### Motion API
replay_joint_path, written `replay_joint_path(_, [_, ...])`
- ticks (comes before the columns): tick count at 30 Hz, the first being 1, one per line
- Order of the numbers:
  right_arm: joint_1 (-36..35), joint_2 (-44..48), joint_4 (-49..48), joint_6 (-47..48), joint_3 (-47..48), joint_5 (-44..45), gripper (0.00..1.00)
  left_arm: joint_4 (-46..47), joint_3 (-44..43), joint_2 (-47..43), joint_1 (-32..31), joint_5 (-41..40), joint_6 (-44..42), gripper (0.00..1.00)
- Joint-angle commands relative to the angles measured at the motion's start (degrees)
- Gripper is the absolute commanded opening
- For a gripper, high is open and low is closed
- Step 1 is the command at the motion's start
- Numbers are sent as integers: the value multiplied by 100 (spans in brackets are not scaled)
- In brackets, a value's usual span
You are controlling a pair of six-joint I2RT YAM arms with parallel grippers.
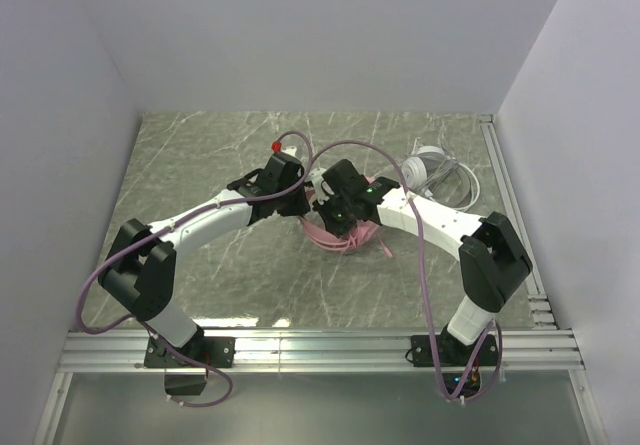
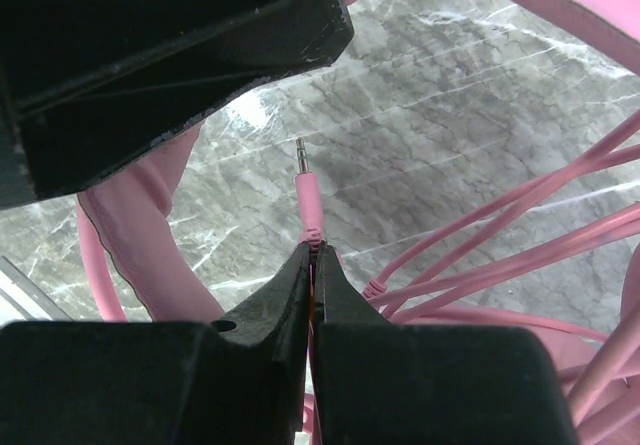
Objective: Wrap the headphones
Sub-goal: Wrap the headphone cable with the right arm, then place the headphones on the table
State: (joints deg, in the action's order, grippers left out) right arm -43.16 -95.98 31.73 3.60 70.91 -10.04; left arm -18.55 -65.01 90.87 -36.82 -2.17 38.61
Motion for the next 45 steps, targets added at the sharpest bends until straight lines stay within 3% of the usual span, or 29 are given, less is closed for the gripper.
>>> replay_joint_path(1, [-158, -228, 694, -52, -166, -129, 0, 1319, -310, -254, 43, 235, 437, 0])
replay_joint_path(10, [-342, -395, 879, 54, -210, -367, 0, 1301, -319, -210, 43, 235, 446, 0])
replay_joint_path(19, [-185, 124, 546, -262, 18, -174, 1, 1336, -319, -52, 26, 332, 437, 0])
replay_joint_path(22, [-97, 194, 475, -342, 115, -191, 13, 1301, -328, -26, 26, 288, 410, 0])
replay_joint_path(28, [-18, 335, 291, -579, 107, -95, 24, 1266, -345, 45, -10, 235, 367, 0])
replay_joint_path(36, [167, 642, 97, -843, 124, 142, 25, 1231, -380, 159, -36, 235, 349, 0])
replay_joint_path(38, [202, 747, 36, -913, 107, 222, 30, 1231, -372, 159, -36, 235, 340, 0])
replay_joint_path(45, [360, 1108, -298, -1124, 62, 441, 32, 1336, -345, 247, -36, 279, 305, 0])
